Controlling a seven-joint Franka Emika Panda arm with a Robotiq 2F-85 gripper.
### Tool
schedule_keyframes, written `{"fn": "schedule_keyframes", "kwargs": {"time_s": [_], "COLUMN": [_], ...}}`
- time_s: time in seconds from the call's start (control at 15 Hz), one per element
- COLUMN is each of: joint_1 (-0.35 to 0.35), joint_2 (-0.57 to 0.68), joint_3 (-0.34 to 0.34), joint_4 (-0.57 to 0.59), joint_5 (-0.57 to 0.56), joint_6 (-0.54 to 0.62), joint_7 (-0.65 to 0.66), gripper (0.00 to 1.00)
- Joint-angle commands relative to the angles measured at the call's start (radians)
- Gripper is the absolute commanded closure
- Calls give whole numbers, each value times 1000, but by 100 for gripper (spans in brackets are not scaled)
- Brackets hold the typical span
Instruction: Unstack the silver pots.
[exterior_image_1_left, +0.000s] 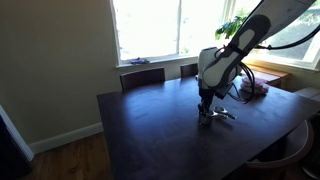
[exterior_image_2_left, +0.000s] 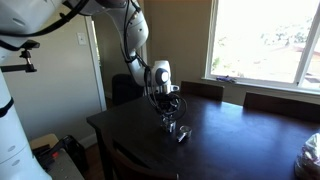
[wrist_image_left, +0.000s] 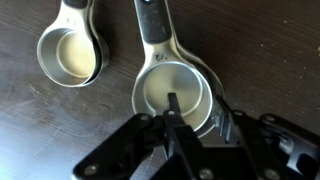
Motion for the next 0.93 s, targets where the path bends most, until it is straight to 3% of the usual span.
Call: {"fn": "schedule_keyframes", "kwargs": {"time_s": [0.0,0.33,0.87], "joint_1": [-29,-34,-9], "joint_2": [-9,-11,-116], "joint_3": [24,25,-11], "joint_4": [-21,-36,-170], "joint_5": [17,12,-30], "joint_6": [-14,-3,106], "joint_7": [-33,-42,-19], "gripper": [86,99,96]}}
